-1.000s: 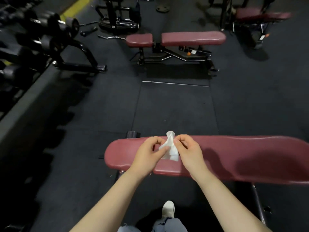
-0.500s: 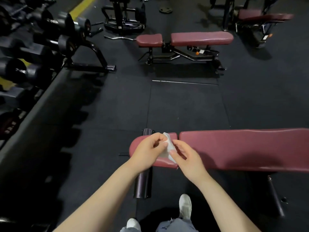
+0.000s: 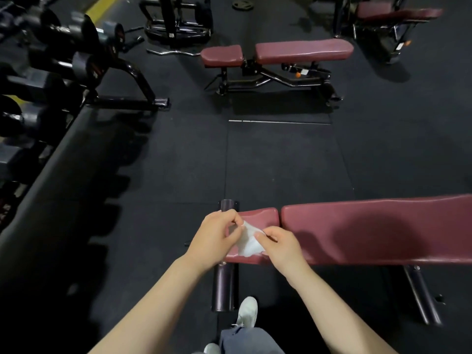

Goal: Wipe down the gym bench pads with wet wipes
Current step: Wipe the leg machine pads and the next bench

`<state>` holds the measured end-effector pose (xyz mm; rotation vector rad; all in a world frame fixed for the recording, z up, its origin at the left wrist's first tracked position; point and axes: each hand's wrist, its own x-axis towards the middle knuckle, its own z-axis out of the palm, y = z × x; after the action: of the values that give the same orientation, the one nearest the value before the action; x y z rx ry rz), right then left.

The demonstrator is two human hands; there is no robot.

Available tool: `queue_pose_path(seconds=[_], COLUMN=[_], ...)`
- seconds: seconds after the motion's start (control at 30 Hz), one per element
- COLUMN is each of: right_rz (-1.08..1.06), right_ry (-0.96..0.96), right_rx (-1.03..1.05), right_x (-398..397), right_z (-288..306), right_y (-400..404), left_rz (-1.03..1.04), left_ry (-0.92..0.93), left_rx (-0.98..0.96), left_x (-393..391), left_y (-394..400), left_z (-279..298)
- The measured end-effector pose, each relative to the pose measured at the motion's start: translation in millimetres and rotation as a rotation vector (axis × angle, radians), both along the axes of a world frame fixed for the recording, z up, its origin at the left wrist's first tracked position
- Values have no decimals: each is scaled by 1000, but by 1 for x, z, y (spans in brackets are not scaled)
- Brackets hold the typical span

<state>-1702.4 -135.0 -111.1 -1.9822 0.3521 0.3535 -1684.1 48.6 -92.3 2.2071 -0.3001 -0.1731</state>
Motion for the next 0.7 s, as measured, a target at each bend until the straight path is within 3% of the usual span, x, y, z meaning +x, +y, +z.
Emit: queue_pose_path(seconds=[0.1,0.23,0.43,0.6,0.7], right_rz=[-153,-432,-627,-662,-794], right_ry=[55,281,306,200,153], right_rx=[1,434,926,747,569], right_x=[14,34,54,53,55], right_z=[-11,-15,-16,-50,-70], right_y=[16,46,76,110,124], left_rz=[35,24,-83,-341,-342], left_ry=[-31,1,70,145,217], left_rx=[47,62,37,117,168], left_x=[13,25,47,72,88], left_y=[2,8,38,71,95], left_z=[-3,-14,-42,-61,-80])
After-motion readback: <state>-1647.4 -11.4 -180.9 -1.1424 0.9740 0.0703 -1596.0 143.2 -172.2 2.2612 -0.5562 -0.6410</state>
